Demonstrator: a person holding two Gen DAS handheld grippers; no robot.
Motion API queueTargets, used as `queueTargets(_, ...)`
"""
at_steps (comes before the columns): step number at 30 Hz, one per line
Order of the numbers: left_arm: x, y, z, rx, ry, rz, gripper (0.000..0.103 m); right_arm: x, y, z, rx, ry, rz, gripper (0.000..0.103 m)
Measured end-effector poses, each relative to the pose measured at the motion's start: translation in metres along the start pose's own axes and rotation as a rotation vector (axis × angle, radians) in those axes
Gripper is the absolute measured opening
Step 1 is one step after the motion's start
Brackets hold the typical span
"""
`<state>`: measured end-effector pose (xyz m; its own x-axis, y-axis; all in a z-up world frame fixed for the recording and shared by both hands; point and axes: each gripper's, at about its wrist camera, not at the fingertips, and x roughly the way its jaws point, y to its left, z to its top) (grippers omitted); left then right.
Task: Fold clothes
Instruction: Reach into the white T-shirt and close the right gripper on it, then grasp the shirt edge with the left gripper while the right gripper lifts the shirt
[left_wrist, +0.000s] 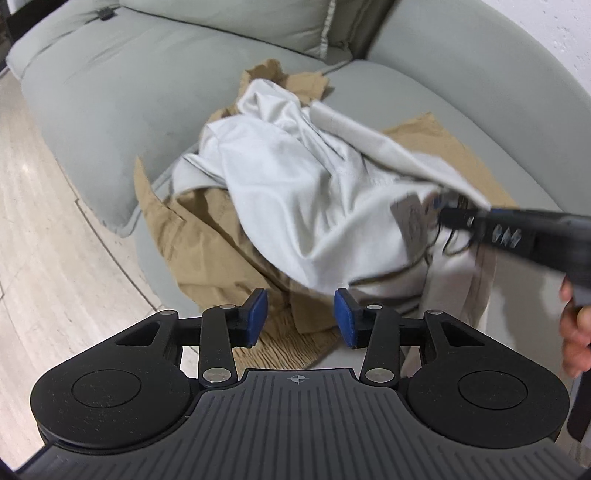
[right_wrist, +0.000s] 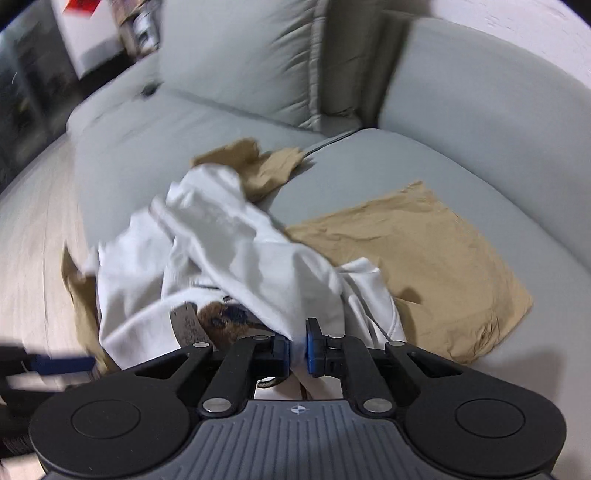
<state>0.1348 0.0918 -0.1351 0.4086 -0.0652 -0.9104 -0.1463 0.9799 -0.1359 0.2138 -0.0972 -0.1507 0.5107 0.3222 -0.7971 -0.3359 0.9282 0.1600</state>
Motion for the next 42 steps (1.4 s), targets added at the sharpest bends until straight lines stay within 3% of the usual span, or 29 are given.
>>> queueTargets(2,-0.003,-0.008,-0.002,0.025,-0.002,-0.009,0.045,-0.018,-0.017,-0.002,0.065,-0.04,-0.039,0.008)
queueTargets(5,-0.011,-0.024,-0.006,0.053,-0.014,-0.03,0.045,-0.078,-0.079,-0.021,0.296,-0.119,-0.113,0.007)
queueTargets(7,-0.018,-0.041,-0.01,0.087,-0.022,-0.056,0.045,-0.107,-0.104,-0.036,0.378,-0.151,-0.156,0.007)
queueTargets(11,-0.032,-0.096,-0.029,0.211,-0.038,-0.116,0.046,-0.206,-0.178,-0.11,0.66,-0.209,-0.333,0.009)
queueTargets(13,-0.038,-0.129,-0.043,0.285,-0.035,-0.137,0.048,-0.231,-0.203,-0.143,0.748,-0.191,-0.42,0.021)
queueTargets(14,-0.04,-0.145,-0.053,0.324,-0.025,-0.147,0.048,-0.241,-0.227,-0.177,0.805,-0.097,-0.509,0.029)
queueTargets(15,-0.041,-0.16,-0.062,0.365,-0.013,-0.157,0.048,-0.243,-0.234,-0.19,0.822,-0.057,-0.543,0.039)
queueTargets(17,-0.041,-0.187,-0.082,0.442,0.01,-0.168,0.049,-0.255,-0.246,-0.225,0.836,-0.01,-0.612,0.045)
queueTargets(19,-0.035,-0.207,-0.101,0.491,0.035,-0.163,0.049,-0.268,-0.245,-0.25,0.809,-0.023,-0.624,0.06)
queueTargets(20,-0.031,-0.213,-0.107,0.5,0.05,-0.159,0.049,-0.273,-0.243,-0.263,0.79,-0.021,-0.611,0.067)
queueTargets(22,-0.022,-0.22,-0.118,0.513,0.077,-0.151,0.049,-0.278,-0.241,-0.282,0.769,-0.02,-0.573,0.068)
queueTargets(24,-0.008,-0.23,-0.13,0.514,0.107,-0.141,0.049,-0.273,-0.24,-0.305,0.805,-0.034,-0.44,0.068)
queueTargets(27,0.009,-0.236,-0.135,0.466,0.151,-0.151,0.049,-0.263,-0.242,-0.322,0.905,-0.027,-0.334,0.067)
queueTargets(30,0.028,-0.234,-0.127,0.326,0.216,-0.206,0.049,-0.252,-0.245,-0.331,1.002,-0.026,-0.283,0.067)
queueTargets(34,0.053,-0.228,-0.113,0.139,0.275,-0.255,0.052,-0.246,-0.261,-0.354,1.176,-0.093,-0.198,0.067)
queueTargets(37,0.079,-0.218,-0.099,-0.059,0.309,-0.316,0.053,-0.239,-0.275,-0.369,1.306,-0.151,-0.139,0.067)
queueTargets(42,0.098,-0.218,-0.088,-0.135,0.311,-0.388,0.055,-0.233,-0.29,-0.391,1.461,-0.219,-0.079,0.067)
